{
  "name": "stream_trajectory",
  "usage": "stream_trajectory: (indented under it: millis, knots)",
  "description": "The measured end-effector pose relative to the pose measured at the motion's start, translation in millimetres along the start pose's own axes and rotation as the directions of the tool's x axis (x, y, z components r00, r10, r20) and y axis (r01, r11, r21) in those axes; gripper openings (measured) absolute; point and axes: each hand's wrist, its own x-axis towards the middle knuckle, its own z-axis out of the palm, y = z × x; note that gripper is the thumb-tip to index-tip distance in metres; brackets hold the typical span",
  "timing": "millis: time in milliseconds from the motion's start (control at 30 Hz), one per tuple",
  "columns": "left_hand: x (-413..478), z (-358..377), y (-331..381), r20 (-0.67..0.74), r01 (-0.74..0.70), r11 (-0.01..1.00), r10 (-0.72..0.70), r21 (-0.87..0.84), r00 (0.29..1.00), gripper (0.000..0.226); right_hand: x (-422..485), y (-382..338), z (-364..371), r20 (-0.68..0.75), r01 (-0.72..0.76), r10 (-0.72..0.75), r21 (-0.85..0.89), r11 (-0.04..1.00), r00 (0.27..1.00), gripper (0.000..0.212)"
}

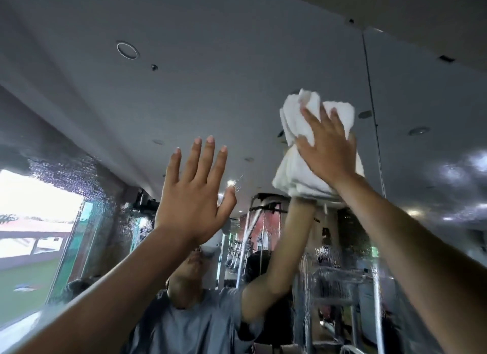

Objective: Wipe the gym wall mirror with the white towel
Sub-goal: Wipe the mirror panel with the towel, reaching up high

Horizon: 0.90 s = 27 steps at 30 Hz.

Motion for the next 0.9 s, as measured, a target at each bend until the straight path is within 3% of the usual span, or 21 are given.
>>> stream_trajectory:
  millis: [67, 100, 167, 267, 333, 433, 500, 533, 633, 700, 767, 833, 900]
  knots:
    - [0.9, 0.1, -1.3, -0.008, -0.016, 1.000, 0.016, 0.012, 1.000, 0.072, 14.1, -29.8, 7.1, -0.016, -0.163, 0.164, 0.033, 0.986, 0.986, 0.066]
    - [1.1, -0.2, -2.4, -0.011, -0.027, 0.999, 0.028, 0.016, 1.000, 0.072, 10.7, -47.0, 10.4, -0.016, -0.149, 0.150, 0.018, 0.989, 0.989, 0.065]
    - [0.1, -0.8, -4.7, -0.014, -0.033, 0.999, 0.034, 0.015, 0.999, 0.073, -17.5, -71.4, 17.0, -0.005, 0.035, -0.035, -0.043, 0.998, 0.999, 0.065]
    - [-0.2, -1.0, -3.4, -0.019, -0.024, 1.000, 0.024, 0.012, 1.000, 0.075, -76.8, -59.3, 19.5, -0.017, 0.337, -0.338, -0.045, 0.940, 0.941, 0.065]
    - [0.6, -1.2, -1.0, -0.016, -0.021, 1.000, 0.021, 0.010, 1.000, 0.073, -84.5, -28.4, 14.1, 0.012, 0.360, -0.360, -0.030, 0.932, 0.933, 0.066]
    - [-0.3, -0.2, -1.2, -0.010, -0.012, 1.000, 0.012, 0.021, 1.000, 0.071, -40.8, -4.9, 6.3, 0.035, 0.077, -0.076, -0.023, 0.997, 0.996, 0.067]
    - [-0.3, -1.0, -2.5, -0.004, -0.024, 1.000, 0.024, 0.019, 1.000, 0.072, -9.6, -18.6, 7.1, 0.021, -0.142, 0.141, 0.033, 0.989, 0.990, 0.064]
    - [-0.3, -1.6, -3.8, -0.001, -0.028, 0.999, 0.028, 0.015, 1.000, 0.074, -3.3, -31.6, 8.7, 0.009, -0.178, 0.178, 0.042, 0.983, 0.984, 0.063]
    - [0.1, -3.0, -5.2, -0.005, -0.030, 1.000, 0.030, 0.008, 1.000, 0.073, -30.9, -64.0, 15.5, -0.003, 0.019, -0.020, -0.010, 1.000, 1.000, 0.064]
    - [-0.8, -2.9, -4.5, -0.007, -0.027, 1.000, 0.027, 0.007, 1.000, 0.071, -75.9, -63.0, 18.5, 0.015, 0.271, -0.270, -0.033, 0.962, 0.963, 0.067]
    - [-1.5, -3.2, -2.9, -0.003, -0.020, 1.000, 0.020, 0.004, 1.000, 0.071, -102.6, -38.7, 16.6, 0.068, 0.382, -0.380, -0.015, 0.924, 0.922, 0.068]
    - [-2.9, -3.2, -0.9, 0.008, -0.008, 1.000, 0.008, 0.006, 1.000, 0.070, -87.2, -11.3, 10.8, 0.072, 0.261, -0.259, -0.021, 0.965, 0.963, 0.068]
    - [-3.9, -2.9, 0.4, 0.007, 0.003, 1.000, -0.003, 0.004, 1.000, 0.070, -49.6, -5.8, 5.7, 0.046, -0.004, 0.004, 0.011, 1.000, 0.999, 0.070]
